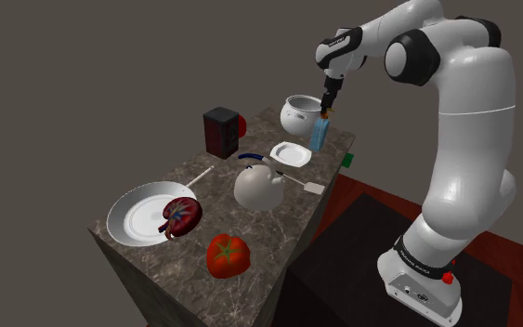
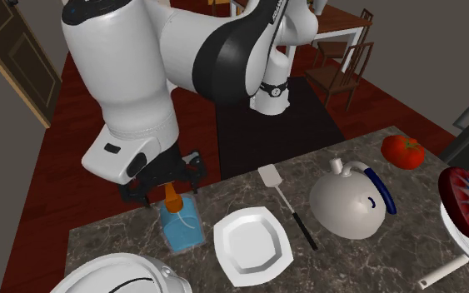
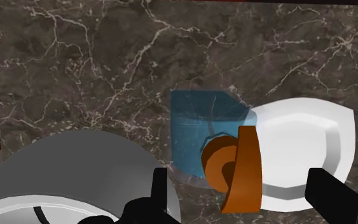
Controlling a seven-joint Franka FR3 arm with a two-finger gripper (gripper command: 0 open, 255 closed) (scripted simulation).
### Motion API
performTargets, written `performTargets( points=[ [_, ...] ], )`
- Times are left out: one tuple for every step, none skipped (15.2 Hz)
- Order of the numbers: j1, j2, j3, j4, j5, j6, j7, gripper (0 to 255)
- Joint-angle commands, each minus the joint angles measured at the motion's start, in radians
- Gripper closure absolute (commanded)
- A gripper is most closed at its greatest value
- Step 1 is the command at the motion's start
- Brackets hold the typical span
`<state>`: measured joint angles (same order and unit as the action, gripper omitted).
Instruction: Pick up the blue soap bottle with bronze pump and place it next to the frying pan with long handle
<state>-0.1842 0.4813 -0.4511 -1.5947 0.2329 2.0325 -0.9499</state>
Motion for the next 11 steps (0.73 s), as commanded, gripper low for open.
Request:
performTargets(
  points=[
    [-0.002,0.012,0.004,-0.012,0.007,0.023,-0.004,0],
    [-0.002,0.018,0.005,-0.017,0.010,0.034,-0.006,0],
    [-0.003,0.021,0.006,-0.021,0.011,0.040,-0.007,0],
    [-0.003,0.021,0.006,-0.021,0.011,0.040,-0.007,0],
    [-0.003,0.021,0.006,-0.021,0.011,0.040,-0.007,0],
    [-0.003,0.021,0.006,-0.021,0.011,0.040,-0.007,0],
    [-0.003,0.021,0.006,-0.021,0.011,0.040,-0.007,0],
    [-0.003,0.021,0.006,-0.021,0.011,0.040,-0.007,0],
    [-0.003,0.021,0.006,-0.021,0.011,0.040,-0.007,0],
    [-0.003,0.021,0.006,-0.020,0.011,0.040,-0.007,0],
    [-0.003,0.021,0.006,-0.020,0.011,0.040,-0.007,255]
  ],
)
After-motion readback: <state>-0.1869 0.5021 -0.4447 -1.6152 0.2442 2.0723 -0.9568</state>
